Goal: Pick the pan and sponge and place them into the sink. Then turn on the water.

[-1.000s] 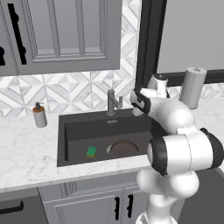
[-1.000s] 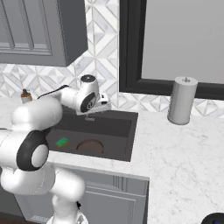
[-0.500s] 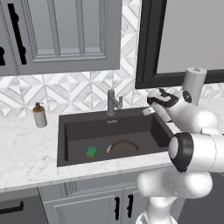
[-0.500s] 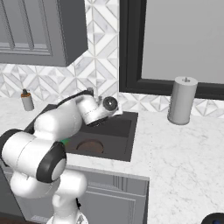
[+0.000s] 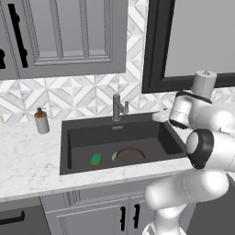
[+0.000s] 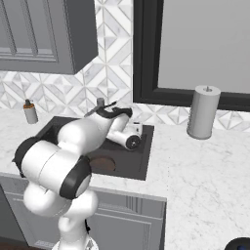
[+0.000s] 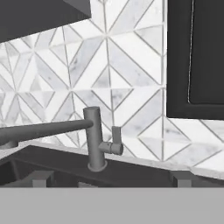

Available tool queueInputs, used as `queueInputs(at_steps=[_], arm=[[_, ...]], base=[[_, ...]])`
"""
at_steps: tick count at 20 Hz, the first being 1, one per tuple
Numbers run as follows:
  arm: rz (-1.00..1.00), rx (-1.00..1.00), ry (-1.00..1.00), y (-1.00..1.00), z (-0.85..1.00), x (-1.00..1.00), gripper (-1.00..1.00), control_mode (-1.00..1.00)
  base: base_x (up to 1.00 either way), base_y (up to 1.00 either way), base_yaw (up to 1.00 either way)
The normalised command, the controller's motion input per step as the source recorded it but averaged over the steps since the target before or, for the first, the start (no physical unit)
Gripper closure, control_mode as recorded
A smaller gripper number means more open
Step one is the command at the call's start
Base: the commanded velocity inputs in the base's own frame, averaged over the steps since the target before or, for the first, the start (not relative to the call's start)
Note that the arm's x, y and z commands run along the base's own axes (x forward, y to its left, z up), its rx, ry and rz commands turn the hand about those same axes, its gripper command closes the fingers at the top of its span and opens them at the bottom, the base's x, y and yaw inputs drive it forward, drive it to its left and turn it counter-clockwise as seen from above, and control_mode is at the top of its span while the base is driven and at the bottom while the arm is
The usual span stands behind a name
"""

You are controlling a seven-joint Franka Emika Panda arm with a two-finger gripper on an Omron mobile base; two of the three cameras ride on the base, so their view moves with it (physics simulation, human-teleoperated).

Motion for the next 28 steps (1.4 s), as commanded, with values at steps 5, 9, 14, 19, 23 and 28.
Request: queueInputs(at_steps=[5, 9, 14, 19, 23, 28], arm=[[0.0, 0.0, -0.26, 0.0, 0.0, 0.23, -1.0, -1.0], [0.02, 0.01, -0.04, 0.0, 0.0, 0.39, -1.0, -1.0], [0.1, 0.03, -0.08, -0.03, 0.0, 0.25, -1.0, -1.0], [0.08, 0.0, -0.06, 0.0, 0.0, 0.25, -1.0, -1.0], [0.07, 0.0, -0.02, 0.02, 0.01, 0.29, -1.0, -1.0], [0.04, -0.01, -0.01, 0.08, 0.0, 0.26, -1.0, -1.0]], base=[[0.0, 0.0, 0.0], [0.0, 0.0, 0.0], [0.0, 0.0, 0.0], [0.0, 0.0, 0.0], [0.0, 0.0, 0.0], [0.0, 0.0, 0.0]])
